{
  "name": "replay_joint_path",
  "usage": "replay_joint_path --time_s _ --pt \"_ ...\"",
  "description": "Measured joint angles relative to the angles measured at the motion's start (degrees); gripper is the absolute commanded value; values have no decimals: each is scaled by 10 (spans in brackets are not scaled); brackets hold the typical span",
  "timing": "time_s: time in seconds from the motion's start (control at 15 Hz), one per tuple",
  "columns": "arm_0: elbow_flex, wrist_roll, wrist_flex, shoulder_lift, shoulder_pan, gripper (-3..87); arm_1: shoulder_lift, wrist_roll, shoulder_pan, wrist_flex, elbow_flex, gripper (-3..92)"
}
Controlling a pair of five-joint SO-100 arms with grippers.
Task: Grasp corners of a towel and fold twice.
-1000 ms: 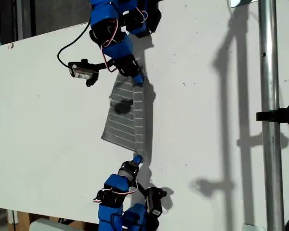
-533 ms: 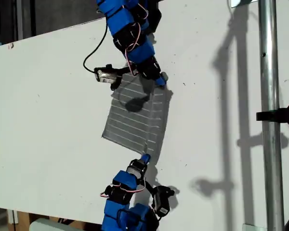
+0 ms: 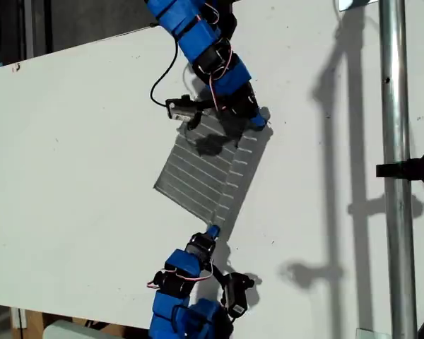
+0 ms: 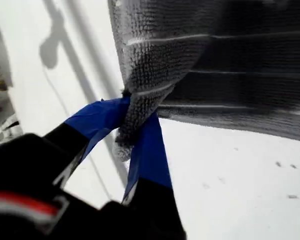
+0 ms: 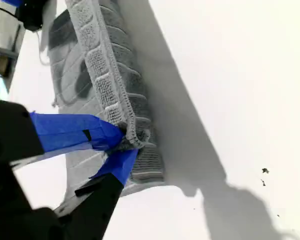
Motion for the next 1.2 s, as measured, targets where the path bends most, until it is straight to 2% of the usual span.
replay_joint_path --time_s 0.2,0.47,0.8,1.0,1.2 --pt "-3 83 -39 -35 -58 -27 138 70 30 192 42 -3" --pt "-74 202 -61 -97 -163 -27 310 66 106 328 91 -3" --pt "-290 314 -18 -254 -262 -27 520 -45 282 437 117 -3" --pt "-366 342 -3 -276 -282 -27 467 -106 383 463 83 -3" --pt "-369 345 -2 -277 -285 -27 451 -132 411 461 79 -3"
